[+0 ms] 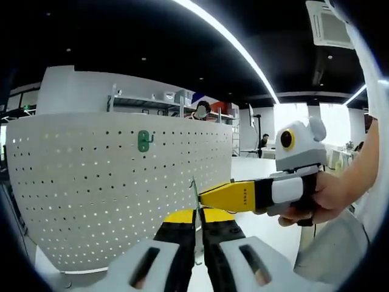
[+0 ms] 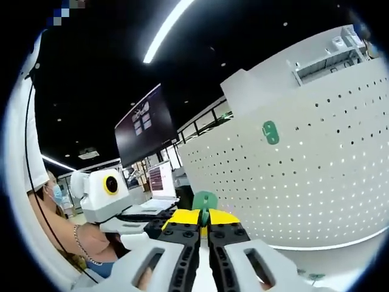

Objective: Insert the hook assembly into the mounting plate slot until the hook locks in place.

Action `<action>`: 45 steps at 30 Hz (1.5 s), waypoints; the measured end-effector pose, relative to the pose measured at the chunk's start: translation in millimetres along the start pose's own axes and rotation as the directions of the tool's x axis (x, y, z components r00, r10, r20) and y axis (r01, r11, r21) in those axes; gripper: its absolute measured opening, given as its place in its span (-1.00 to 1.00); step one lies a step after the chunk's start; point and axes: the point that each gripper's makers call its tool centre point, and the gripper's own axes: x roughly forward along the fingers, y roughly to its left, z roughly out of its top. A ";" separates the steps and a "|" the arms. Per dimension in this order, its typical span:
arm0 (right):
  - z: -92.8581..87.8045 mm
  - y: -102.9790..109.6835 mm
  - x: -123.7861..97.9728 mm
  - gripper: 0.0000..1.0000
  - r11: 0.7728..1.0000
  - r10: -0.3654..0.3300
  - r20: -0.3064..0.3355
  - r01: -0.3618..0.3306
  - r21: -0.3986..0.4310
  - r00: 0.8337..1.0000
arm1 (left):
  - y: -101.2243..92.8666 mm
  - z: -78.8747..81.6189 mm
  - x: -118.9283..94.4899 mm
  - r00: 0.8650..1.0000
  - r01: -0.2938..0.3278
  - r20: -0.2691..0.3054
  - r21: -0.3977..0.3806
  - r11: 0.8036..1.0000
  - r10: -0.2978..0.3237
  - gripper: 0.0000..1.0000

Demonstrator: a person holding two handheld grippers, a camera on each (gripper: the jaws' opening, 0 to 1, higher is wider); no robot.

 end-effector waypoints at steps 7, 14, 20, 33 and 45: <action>-0.8 -0.9 0.9 -1.00 1.000 0.001 -0.011 -0.001 0.020 1.000 | 1.2 -1.2 0.4 1.000 -0.007 -0.001 -0.005 1.000 0.007 -0.96; -0.9 -2.5 0.7 -1.00 1.000 0.001 -0.015 -0.001 0.028 1.000 | 1.4 -1.9 1.7 1.000 -0.012 -0.001 -0.010 1.000 0.012 -0.95; -2.5 -3.5 0.3 -1.00 1.000 0.000 -0.026 0.001 0.027 1.000 | 1.2 -4.2 2.9 1.000 -0.020 -0.008 -0.011 1.000 0.020 -0.92; -2.9 -7.2 -1.5 -1.00 0.999 -0.006 -0.030 0.007 0.033 1.000 | 2.7 -17.5 6.6 0.997 -0.034 -0.071 0.010 0.999 0.035 -0.03; -5.4 -6.9 -0.9 -1.00 0.999 -0.005 -0.041 0.006 0.034 0.999 | 3.8 -23.8 8.4 0.995 -0.048 -0.091 0.019 0.999 0.049 0.62</action>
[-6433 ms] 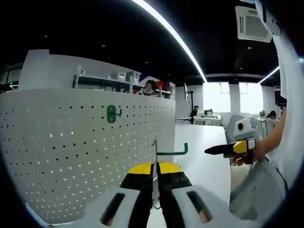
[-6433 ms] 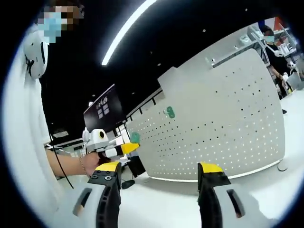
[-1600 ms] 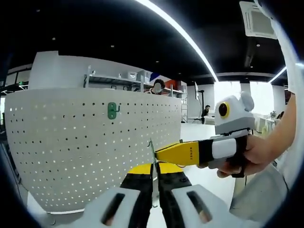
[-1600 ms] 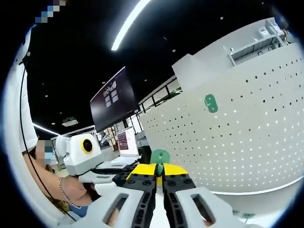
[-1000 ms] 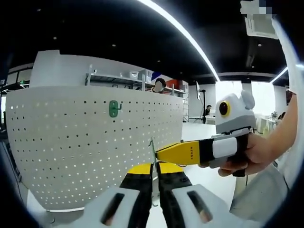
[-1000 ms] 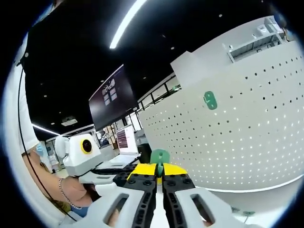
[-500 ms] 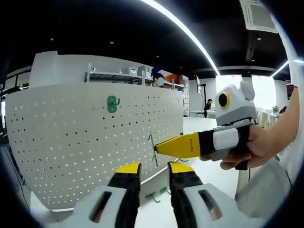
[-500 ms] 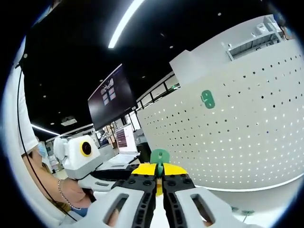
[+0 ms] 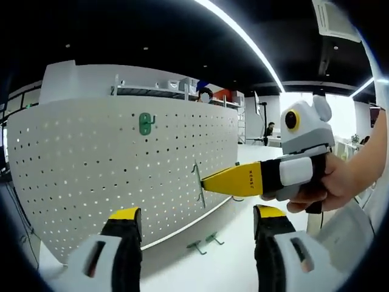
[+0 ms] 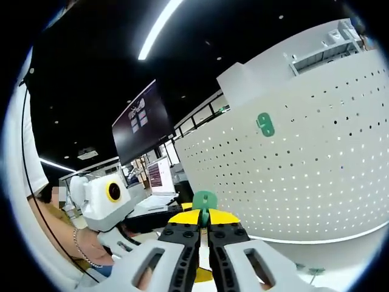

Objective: Insert the hook assembly into the mounting plate slot until the hook locks in place.

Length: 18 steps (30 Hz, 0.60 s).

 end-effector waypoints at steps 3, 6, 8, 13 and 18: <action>0.2 -0.1 0.1 -1.00 1.000 0.001 -0.001 -0.001 -0.003 1.000 | 0.1 -1.0 0.7 1.000 -0.006 -0.007 0.002 1.000 0.006 0.71; 0.3 -1.3 -0.2 -1.00 1.000 -0.001 -0.001 0.001 -0.005 1.000 | 0.8 -1.0 0.9 1.000 -0.011 -0.005 0.004 1.000 0.011 0.76; 0.1 -1.8 -0.2 -1.00 1.000 -0.003 -0.002 0.003 -0.004 1.000 | 0.3 -0.8 1.0 1.000 -0.008 -0.004 0.008 1.000 0.008 0.76; 0.7 -2.3 -0.5 -1.00 1.000 -0.009 -0.001 0.009 -0.018 1.000 | 0.3 -1.8 0.6 1.000 -0.009 -0.012 0.011 1.000 0.009 0.75; 10.0 -19.7 -8.0 -1.00 0.971 -0.150 0.012 0.150 -0.185 0.989 | 2.0 -3.8 -0.3 1.000 -0.013 -0.021 0.011 1.000 0.013 0.73</action>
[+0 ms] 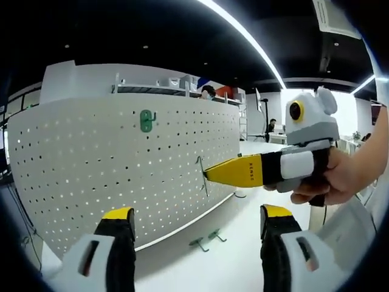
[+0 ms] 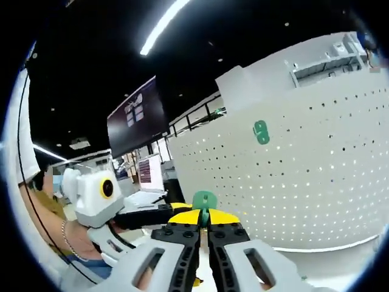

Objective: Insert the hook assembly into the mounting plate slot until the hook locks in place.

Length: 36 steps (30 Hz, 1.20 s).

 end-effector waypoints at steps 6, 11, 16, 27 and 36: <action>0.5 -23.1 -5.8 -1.00 0.975 -0.145 -0.022 0.139 -0.175 0.989 | 1.0 -2.0 -0.8 1.000 -0.001 -0.004 -0.004 1.000 0.001 0.72; 1.5 -28.3 -7.4 -0.99 0.968 -0.176 -0.020 0.169 -0.185 0.984 | 1.2 -1.4 -1.1 1.000 -0.002 -0.002 -0.003 1.000 0.002 0.71; 2.2 -34.8 -7.6 -0.99 0.968 -0.193 -0.021 0.187 -0.167 0.981 | 1.7 -2.2 -1.9 1.000 -0.003 -0.004 -0.005 1.000 0.003 0.70; 21.1 -59.7 0.1 -0.99 0.962 -0.232 0.010 0.231 -0.146 0.973 | 4.2 -7.1 -5.6 1.000 -0.012 -0.011 -0.009 1.000 0.012 0.69; 38.9 -77.9 8.1 -0.99 0.954 -0.261 0.041 0.264 -0.142 0.965 | 4.5 -11.6 -10.3 1.000 -0.019 -0.014 -0.006 1.000 0.019 0.68</action>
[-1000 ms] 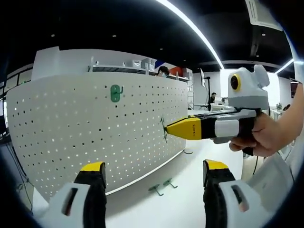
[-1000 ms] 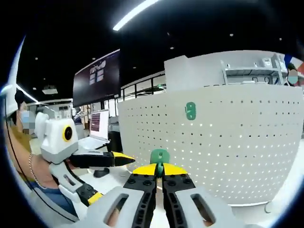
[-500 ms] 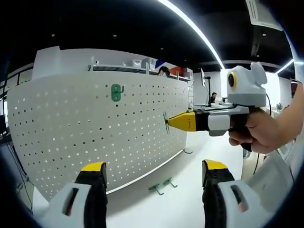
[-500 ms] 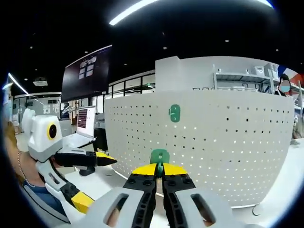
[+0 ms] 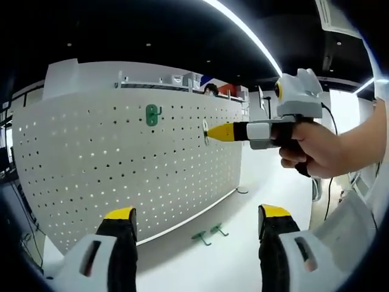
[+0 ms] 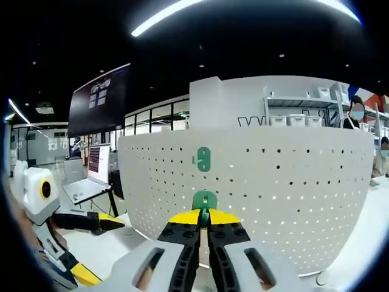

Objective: Insert the hook assembly into the mounting plate slot until the hook locks in place.

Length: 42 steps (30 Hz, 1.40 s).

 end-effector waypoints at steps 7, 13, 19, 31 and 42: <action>13.7 -13.6 10.7 -0.99 1.000 -0.028 0.024 0.028 -0.010 0.999 | 0.2 -3.6 -5.5 1.000 -0.002 0.002 0.003 1.000 0.002 0.67; 25.0 -19.7 19.7 -0.99 0.999 -0.041 0.061 0.043 -0.034 0.997 | 2.8 -6.8 -10.7 1.000 -0.012 0.001 0.000 1.000 0.012 0.67; 30.1 -21.6 28.9 -0.99 0.997 -0.049 0.066 0.053 -0.060 0.997 | 5.6 -11.4 -17.5 1.000 -0.011 -0.007 0.013 1.000 0.012 0.67; 42.0 -26.0 44.6 -0.99 0.989 -0.078 0.094 0.089 -0.119 0.993 | 6.4 -15.5 -28.1 1.000 -0.018 -0.008 0.022 1.000 0.018 0.62; 44.3 -30.0 53.0 -0.98 0.979 -0.109 0.101 0.124 -0.159 0.989 | 11.7 -20.7 -33.8 1.000 -0.028 -0.010 0.016 0.999 0.028 0.63</action>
